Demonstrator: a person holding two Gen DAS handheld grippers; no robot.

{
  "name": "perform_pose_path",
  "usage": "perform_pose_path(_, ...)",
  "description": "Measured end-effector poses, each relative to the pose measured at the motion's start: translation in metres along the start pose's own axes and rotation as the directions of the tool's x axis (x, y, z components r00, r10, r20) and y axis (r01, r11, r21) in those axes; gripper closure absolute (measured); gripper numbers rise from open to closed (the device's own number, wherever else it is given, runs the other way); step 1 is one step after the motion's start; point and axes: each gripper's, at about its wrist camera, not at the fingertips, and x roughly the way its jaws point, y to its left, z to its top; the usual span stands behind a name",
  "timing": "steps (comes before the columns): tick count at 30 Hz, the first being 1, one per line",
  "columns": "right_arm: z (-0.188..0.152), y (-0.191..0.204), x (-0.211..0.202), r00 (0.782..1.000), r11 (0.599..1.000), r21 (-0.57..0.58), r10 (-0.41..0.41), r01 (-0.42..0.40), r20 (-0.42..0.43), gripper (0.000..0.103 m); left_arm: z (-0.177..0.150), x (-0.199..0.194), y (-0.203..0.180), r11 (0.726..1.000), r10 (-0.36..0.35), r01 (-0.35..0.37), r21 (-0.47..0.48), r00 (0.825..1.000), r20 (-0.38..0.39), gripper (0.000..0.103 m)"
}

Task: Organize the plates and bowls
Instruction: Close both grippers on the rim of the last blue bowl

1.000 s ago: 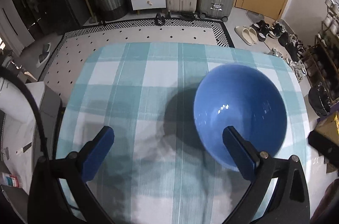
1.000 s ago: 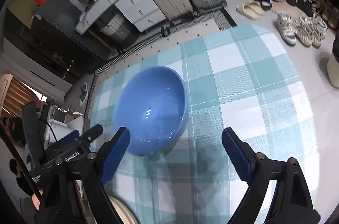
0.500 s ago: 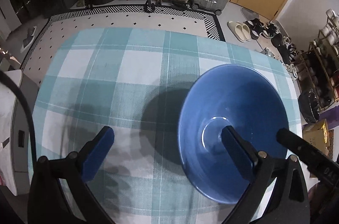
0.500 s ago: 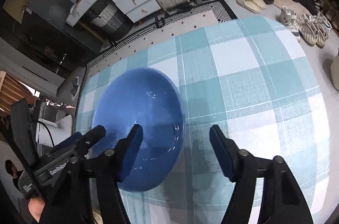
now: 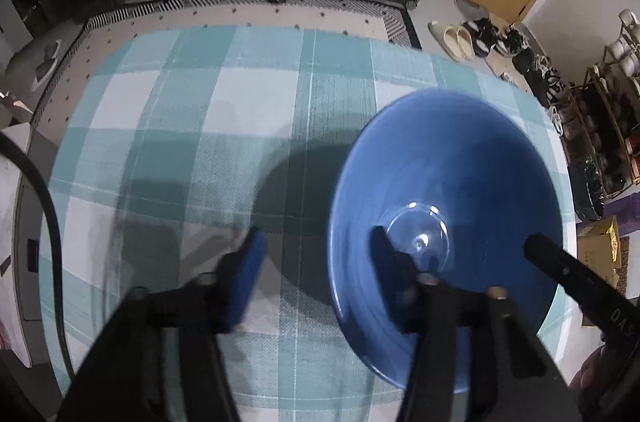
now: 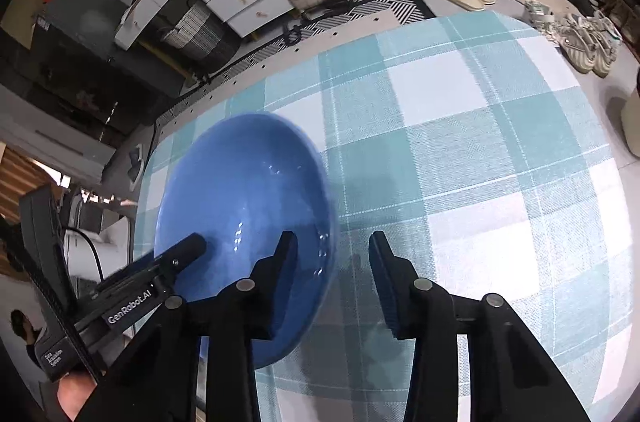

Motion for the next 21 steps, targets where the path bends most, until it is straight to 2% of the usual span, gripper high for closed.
perform_pose_path(3, 0.000, -0.001, -0.001, 1.000, 1.000, 0.012, 0.000, 0.000, -0.001, 0.067, -0.003, 0.004, 0.001, 1.000, -0.006, 0.005, -0.010, 1.000, -0.018, 0.056)
perform_pose_path(5, 0.000, -0.001, -0.001, 1.000, 1.000, 0.009, 0.011, -0.011, -0.004, 0.073, -0.004, 0.005, 0.000, 1.000, 0.009, -0.009, -0.004, 1.000, -0.013, 0.064)
perform_pose_path(7, -0.001, -0.002, -0.001, 1.000, 1.000, 0.023, 0.017, -0.017, -0.008, 0.076, -0.004, 0.007, 0.002, 1.000, 0.009, -0.009, -0.008, 1.000, -0.019, 0.067)
perform_pose_path(9, -0.001, 0.001, 0.004, 0.999, 1.000, 0.017, 0.015, -0.014, -0.034, 0.087, -0.003, 0.008, 0.003, 1.000, -0.011, 0.010, -0.023, 1.000, -0.025, 0.072)
perform_pose_path(11, -0.001, 0.008, 0.005, 1.000, 1.000, -0.009, 0.012, -0.012, -0.029, 0.091, -0.003, 0.009, 0.000, 1.000, -0.027, 0.027, -0.016, 0.999, -0.032, 0.090)
perform_pose_path(12, -0.001, 0.010, 0.005, 1.000, 1.000, -0.018, 0.009, -0.010, -0.024, 0.092, -0.003, 0.010, -0.003, 1.000, -0.022, 0.021, -0.004, 0.999, -0.038, 0.093)
perform_pose_path(16, -0.002, 0.016, 0.006, 1.000, 0.998, -0.050, -0.025, 0.025, -0.008, 0.095, -0.005, 0.007, -0.008, 1.000, -0.008, 0.008, 0.000, 1.000, -0.017, 0.097)
perform_pose_path(21, -0.004, 0.012, 0.005, 0.999, 0.998, -0.056, -0.030, 0.029, -0.017, 0.095, -0.007, 0.004, -0.009, 0.999, -0.029, 0.029, 0.019, 1.000, -0.001, 0.099)
